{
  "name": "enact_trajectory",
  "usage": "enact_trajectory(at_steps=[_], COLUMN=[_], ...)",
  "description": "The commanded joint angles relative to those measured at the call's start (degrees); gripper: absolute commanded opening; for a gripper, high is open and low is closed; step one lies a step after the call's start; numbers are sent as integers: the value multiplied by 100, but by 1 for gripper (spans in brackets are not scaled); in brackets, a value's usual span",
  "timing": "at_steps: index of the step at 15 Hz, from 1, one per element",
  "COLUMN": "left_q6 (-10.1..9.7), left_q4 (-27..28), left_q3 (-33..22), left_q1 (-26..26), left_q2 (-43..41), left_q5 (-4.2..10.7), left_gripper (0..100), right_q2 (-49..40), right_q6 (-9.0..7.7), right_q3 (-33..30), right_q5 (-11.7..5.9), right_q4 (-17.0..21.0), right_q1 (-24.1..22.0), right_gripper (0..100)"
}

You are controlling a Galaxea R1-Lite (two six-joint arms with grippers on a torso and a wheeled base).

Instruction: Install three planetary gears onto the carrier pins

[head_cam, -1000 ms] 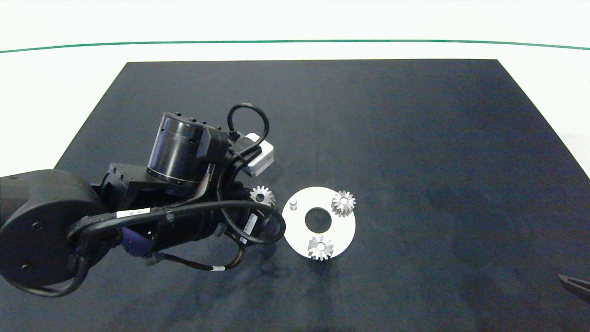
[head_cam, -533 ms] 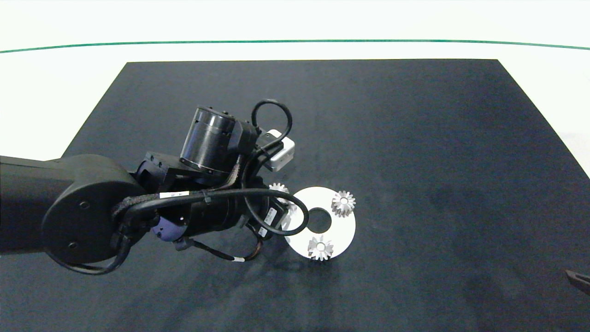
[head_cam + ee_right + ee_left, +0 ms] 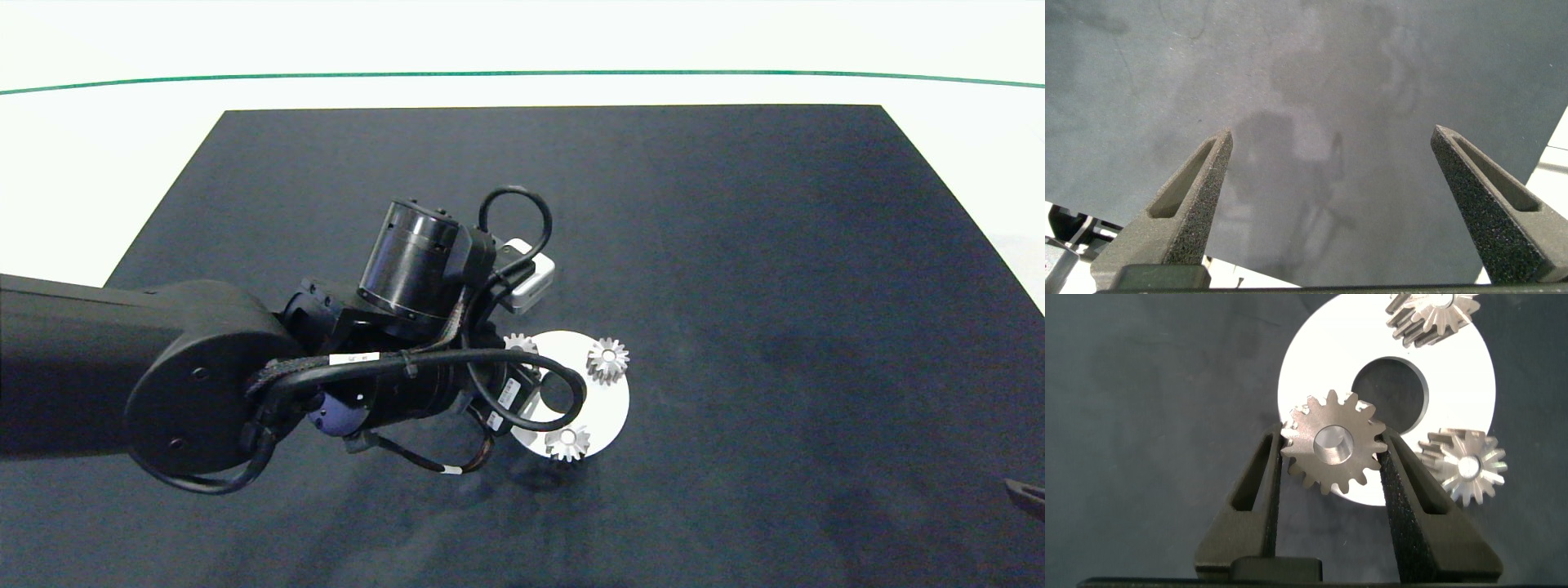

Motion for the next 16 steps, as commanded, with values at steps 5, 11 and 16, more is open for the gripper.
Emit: enact_trajectory(at_steps=[5, 11, 16], left_q6=[0, 0, 0], left_q4=[-18, -44, -62], left_q3=[-82, -90, -152], left_q1=[105, 140, 140], left_q2=[189, 206, 294], left_q5=[7, 7, 7], left_gripper=[0, 0, 0], right_q2=[9, 9, 18], right_q6=[-9, -9, -9], right_q3=[9, 18, 18], right_q5=[-8, -8, -8], right_q4=[24, 24, 24], right_q1=[1, 10, 10], right_gripper=[100, 100, 100])
